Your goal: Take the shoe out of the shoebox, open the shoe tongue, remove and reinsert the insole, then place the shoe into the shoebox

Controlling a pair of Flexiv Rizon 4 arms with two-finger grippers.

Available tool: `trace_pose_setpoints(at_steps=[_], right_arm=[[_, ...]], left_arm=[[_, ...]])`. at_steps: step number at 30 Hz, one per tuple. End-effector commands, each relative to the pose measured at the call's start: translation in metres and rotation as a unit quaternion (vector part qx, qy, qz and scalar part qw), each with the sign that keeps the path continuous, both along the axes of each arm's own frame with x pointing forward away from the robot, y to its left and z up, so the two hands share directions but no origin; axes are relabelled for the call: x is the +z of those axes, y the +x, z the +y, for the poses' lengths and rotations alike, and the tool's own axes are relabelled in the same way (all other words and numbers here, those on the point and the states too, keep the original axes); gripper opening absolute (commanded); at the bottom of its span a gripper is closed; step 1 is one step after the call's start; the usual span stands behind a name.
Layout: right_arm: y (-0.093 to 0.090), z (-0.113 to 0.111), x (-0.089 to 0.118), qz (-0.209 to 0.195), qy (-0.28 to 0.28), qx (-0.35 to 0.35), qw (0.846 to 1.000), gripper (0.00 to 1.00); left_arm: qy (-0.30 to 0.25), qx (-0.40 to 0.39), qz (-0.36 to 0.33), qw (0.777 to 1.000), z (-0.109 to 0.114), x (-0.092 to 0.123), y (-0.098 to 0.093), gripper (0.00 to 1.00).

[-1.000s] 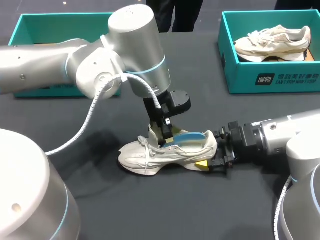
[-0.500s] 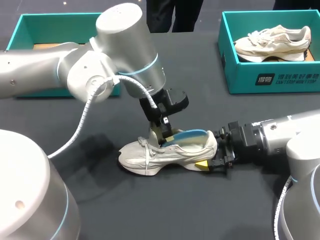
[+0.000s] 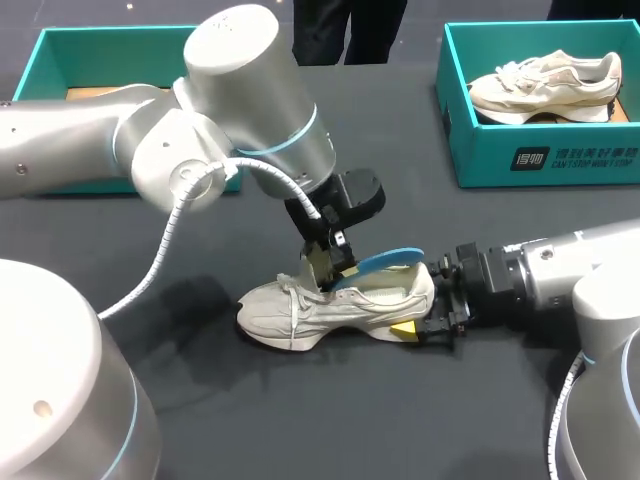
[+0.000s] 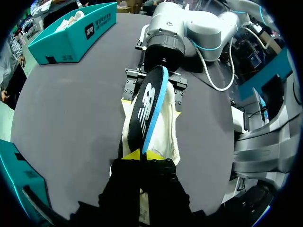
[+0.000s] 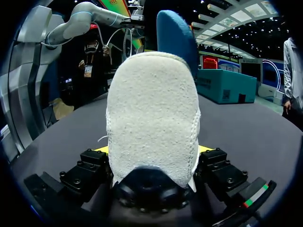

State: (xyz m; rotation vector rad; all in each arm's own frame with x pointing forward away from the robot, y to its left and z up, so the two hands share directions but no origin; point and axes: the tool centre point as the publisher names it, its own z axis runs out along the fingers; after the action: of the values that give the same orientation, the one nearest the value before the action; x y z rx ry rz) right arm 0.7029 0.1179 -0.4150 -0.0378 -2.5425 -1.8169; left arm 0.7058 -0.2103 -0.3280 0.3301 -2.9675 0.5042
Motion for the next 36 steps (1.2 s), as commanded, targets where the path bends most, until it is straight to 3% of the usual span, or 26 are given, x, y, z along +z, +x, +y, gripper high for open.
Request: trace_pose_setpoints(at_steps=[1,11,12,15,18,19,20,36], right_arm=[[-0.002,0.001,-0.001,0.001,-0.003,0.000,1.000,0.00],[-0.002,0.001,-0.001,0.001,-0.003,0.000,1.000,0.00],[-0.002,0.001,-0.001,0.001,-0.003,0.000,1.000,0.00],[-0.002,0.001,-0.001,0.001,-0.003,0.000,1.000,0.00],[-0.002,0.001,-0.001,0.001,-0.003,0.000,1.000,0.00],[-0.002,0.001,-0.001,0.001,-0.003,0.000,1.000,0.00],[-0.002,0.001,-0.001,0.001,-0.003,0.000,1.000,0.00],[-0.002,0.001,-0.001,0.001,-0.003,0.000,1.000,0.00]], left_arm=[[0.014,0.003,-0.010,1.000,-0.017,0.000,-0.004,0.00],[0.019,0.004,-0.027,0.999,-0.023,0.002,-0.004,0.01],[0.020,0.005,-0.031,0.999,-0.023,0.003,-0.005,0.16],[0.017,0.007,-0.043,0.999,-0.021,0.006,-0.009,0.41],[0.013,0.009,-0.052,0.999,-0.020,0.011,-0.012,0.49],[0.010,0.009,-0.055,0.998,-0.019,0.013,-0.012,0.58],[0.008,0.011,-0.059,0.998,-0.019,0.015,-0.013,0.61],[-0.023,0.046,-0.152,0.987,-0.032,0.028,-0.030,0.59]])
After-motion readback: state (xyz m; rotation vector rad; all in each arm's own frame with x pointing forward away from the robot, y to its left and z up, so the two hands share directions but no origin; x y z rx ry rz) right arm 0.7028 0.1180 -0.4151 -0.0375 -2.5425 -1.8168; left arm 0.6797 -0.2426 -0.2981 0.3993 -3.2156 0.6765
